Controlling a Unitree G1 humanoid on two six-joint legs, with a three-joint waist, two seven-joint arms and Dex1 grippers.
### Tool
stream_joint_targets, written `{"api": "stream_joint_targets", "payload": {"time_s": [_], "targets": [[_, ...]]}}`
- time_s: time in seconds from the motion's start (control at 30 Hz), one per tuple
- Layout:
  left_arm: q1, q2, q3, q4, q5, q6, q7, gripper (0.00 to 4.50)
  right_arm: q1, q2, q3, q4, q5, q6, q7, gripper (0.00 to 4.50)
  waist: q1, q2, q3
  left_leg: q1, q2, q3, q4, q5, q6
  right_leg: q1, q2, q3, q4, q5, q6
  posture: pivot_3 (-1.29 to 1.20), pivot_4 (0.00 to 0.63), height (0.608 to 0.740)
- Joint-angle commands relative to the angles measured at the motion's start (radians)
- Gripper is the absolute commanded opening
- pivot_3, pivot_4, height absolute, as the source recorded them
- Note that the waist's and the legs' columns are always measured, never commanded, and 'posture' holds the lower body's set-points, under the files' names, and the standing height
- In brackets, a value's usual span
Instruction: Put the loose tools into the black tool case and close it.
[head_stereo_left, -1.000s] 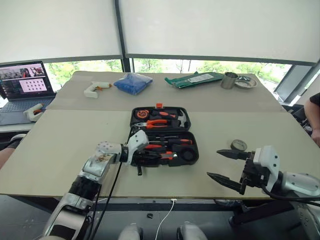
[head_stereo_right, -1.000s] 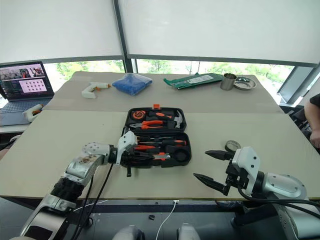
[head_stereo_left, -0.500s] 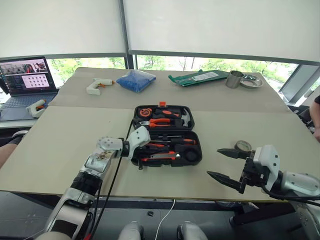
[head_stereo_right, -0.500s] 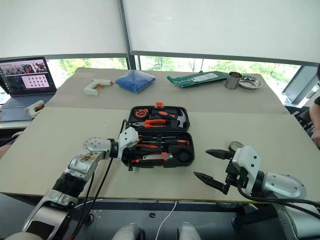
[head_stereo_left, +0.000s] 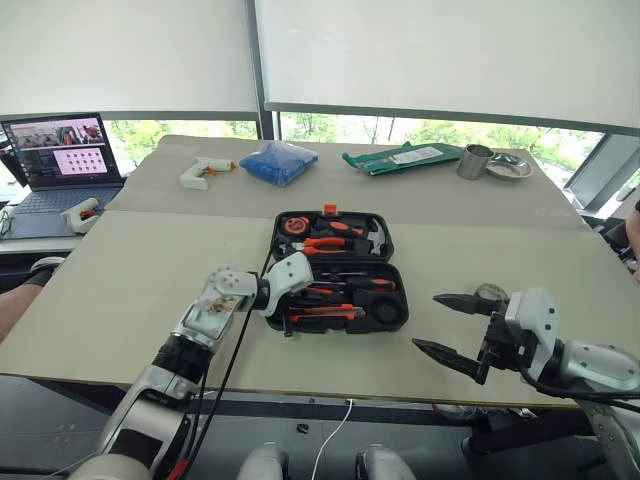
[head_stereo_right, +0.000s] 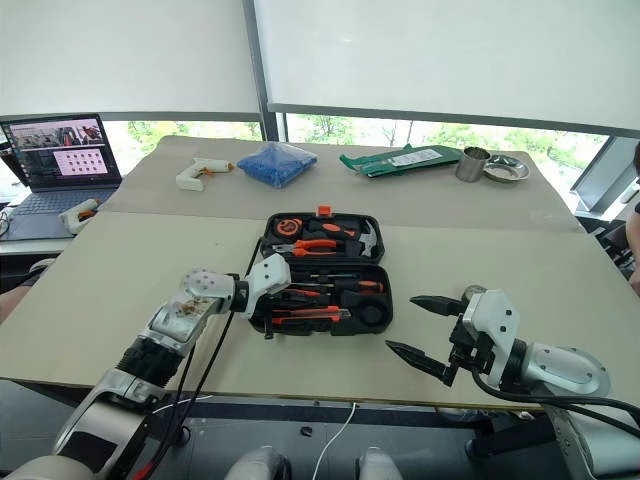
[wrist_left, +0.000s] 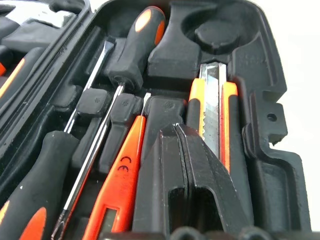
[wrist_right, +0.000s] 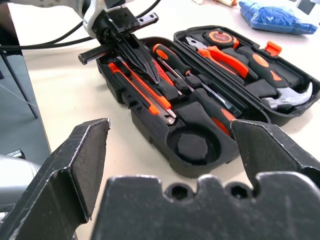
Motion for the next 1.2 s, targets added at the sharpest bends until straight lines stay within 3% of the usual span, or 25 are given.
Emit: {"api": "stream_joint_targets", "payload": {"time_s": [0.03, 0.13, 0.4, 0.53, 0.7, 0.87, 0.97, 1.1, 1.2], "targets": [[0.029, 0.017, 0.084, -0.116, -0.103, 0.029, -0.021, 0.56, 0.041, 0.018, -0.086, -0.011, 0.004, -0.055, -0.005, 4.5, 0.0, 0.0, 0.001, -0.001, 0.0, 0.0, 0.0, 0.0, 0.0, -0.001, 0.0, 0.0, 0.0, 0.0, 0.0, 0.0, 0.15, 0.74], [0.058, 0.053, 0.196, -0.158, -0.213, -0.016, -0.073, 1.38, 0.111, 0.065, -0.152, 0.036, -0.025, -0.141, -0.01, 4.5, 0.0, -0.002, 0.002, -0.003, 0.0, -0.001, -0.001, 0.0, 0.0, -0.003, 0.0, -0.001, 0.0, 0.004, 0.003, 0.0, 0.15, 0.74], [0.2, 0.224, 0.416, -0.21, -0.416, -0.048, -0.248, 4.42, 0.267, 0.215, -0.294, 0.252, -0.068, -0.349, -0.022, 4.5, -0.004, -0.001, 0.003, -0.001, 0.0, 0.0, -0.003, -0.001, 0.001, -0.002, -0.001, -0.001, -0.001, 0.001, -0.001, 0.0, 0.15, 0.74], [0.309, 0.297, 0.466, -0.192, -0.411, -0.075, -0.285, 4.48, 0.313, 0.238, -0.297, 0.286, -0.121, -0.414, -0.049, 4.5, -0.004, 0.0, 0.004, 0.0, 0.001, 0.001, -0.003, -0.001, 0.001, -0.002, -0.001, -0.001, 0.0, -0.004, 0.0, 0.0, 0.15, 0.74], [0.353, 0.33, 0.488, -0.205, -0.457, -0.027, -0.319, 4.48, 0.271, 0.167, -0.278, 0.228, -0.151, -0.36, -0.079, 4.5, -0.008, 0.001, 0.004, 0.002, 0.003, 0.0, -0.002, -0.001, 0.0, -0.002, -0.002, 0.0, 0.001, -0.004, -0.002, 0.0, 0.15, 0.74], [0.327, 0.281, 0.42, -0.325, -0.489, 0.05, -0.28, 4.48, 0.032, -0.096, -0.162, 0.225, -0.163, -0.048, -0.066, 4.5, -0.018, 0.001, 0.007, 0.003, 0.002, 0.001, -0.002, -0.001, -0.001, -0.002, -0.007, 0.002, 0.002, -0.003, -0.001, 0.0, 0.15, 0.74], [0.306, 0.239, 0.389, -0.362, -0.486, 0.06, -0.236, 4.48, -0.135, -0.198, -0.061, 0.3, -0.158, 0.118, -0.039, 4.5, -0.016, 0.001, 0.007, 0.004, 0.001, 0.003, -0.002, 0.0, 0.0, -0.001, -0.006, 0.002, 0.001, 0.0, 0.0, 0.0, 0.15, 0.74], [0.283, 0.193, 0.354, -0.382, -0.478, 0.05, -0.207, 4.48, -0.334, -0.284, 0.11, 0.487, -0.262, 0.172, 0.025, 4.5, -0.008, 0.0, 0.008, -0.001, 0.001, 0.004, -0.002, 0.0, 0.0, -0.003, 0.0, 0.001, 0.0, 0.002, -0.008, 0.0, 0.15, 0.74], [0.285, 0.173, 0.329, -0.407, -0.477, 0.044, -0.197, 4.48, -0.431, -0.305, 0.211, 0.592, -0.326, 0.163, 0.077, 4.5, -0.006, 0.0, 0.008, -0.002, 0.001, 0.004, -0.003, -0.003, 0.003, -0.004, 0.0, 0.0, 0.0, 0.003, -0.003, 0.0, 0.15, 0.74]]}}
